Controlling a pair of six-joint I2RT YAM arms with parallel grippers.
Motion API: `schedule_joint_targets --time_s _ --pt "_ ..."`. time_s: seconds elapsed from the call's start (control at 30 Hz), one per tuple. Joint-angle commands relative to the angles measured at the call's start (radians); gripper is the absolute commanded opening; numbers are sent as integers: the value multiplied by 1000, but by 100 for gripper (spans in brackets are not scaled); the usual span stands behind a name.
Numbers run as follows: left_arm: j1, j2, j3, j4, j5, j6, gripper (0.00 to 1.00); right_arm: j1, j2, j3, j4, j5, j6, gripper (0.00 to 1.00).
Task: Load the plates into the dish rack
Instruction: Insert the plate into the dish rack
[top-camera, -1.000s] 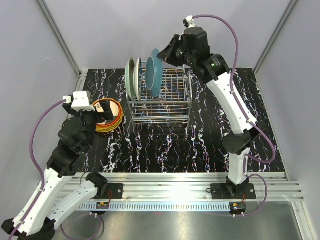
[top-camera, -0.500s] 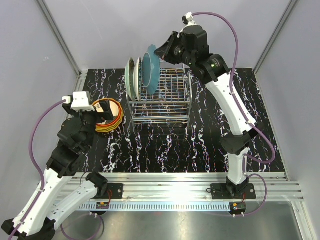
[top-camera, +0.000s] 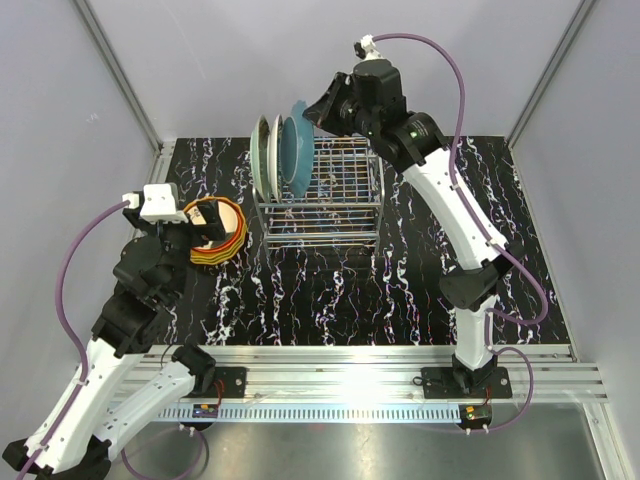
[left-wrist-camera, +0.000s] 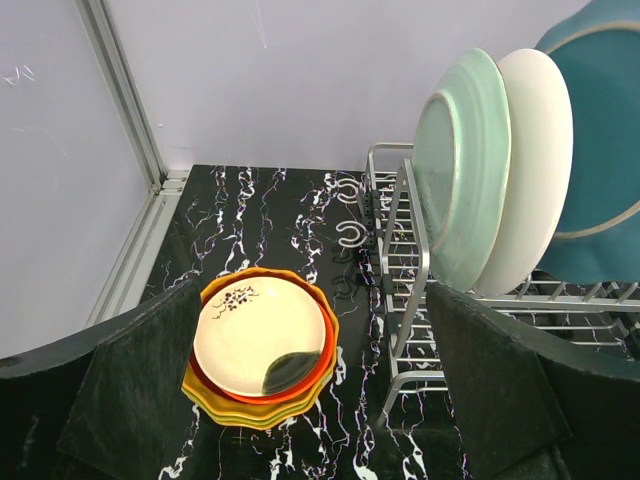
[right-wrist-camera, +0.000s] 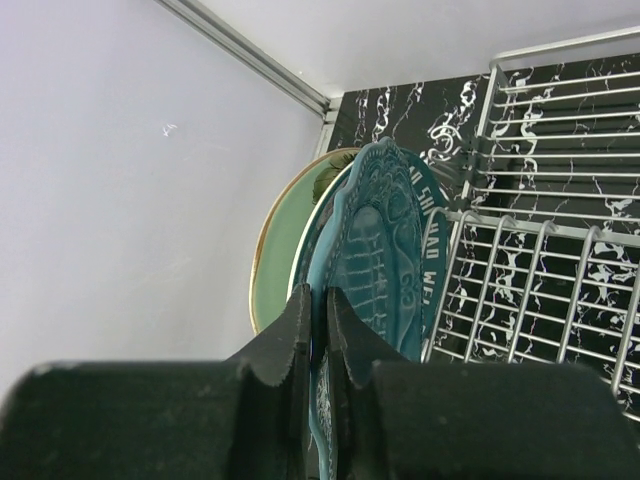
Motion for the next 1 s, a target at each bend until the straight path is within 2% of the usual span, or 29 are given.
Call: schedule_joint_targets --time_s 0.0,0.63,0.97 --pt "-3 -12 1 58 -12 10 99 13 -42 28 187 28 33 0" --pt "-3 -16 -1 57 -10 9 99 39 -13 -14 214 -1 7 0" --pt "-3 -18 -1 57 -6 9 99 93 -14 -20 230 25 -89 2"
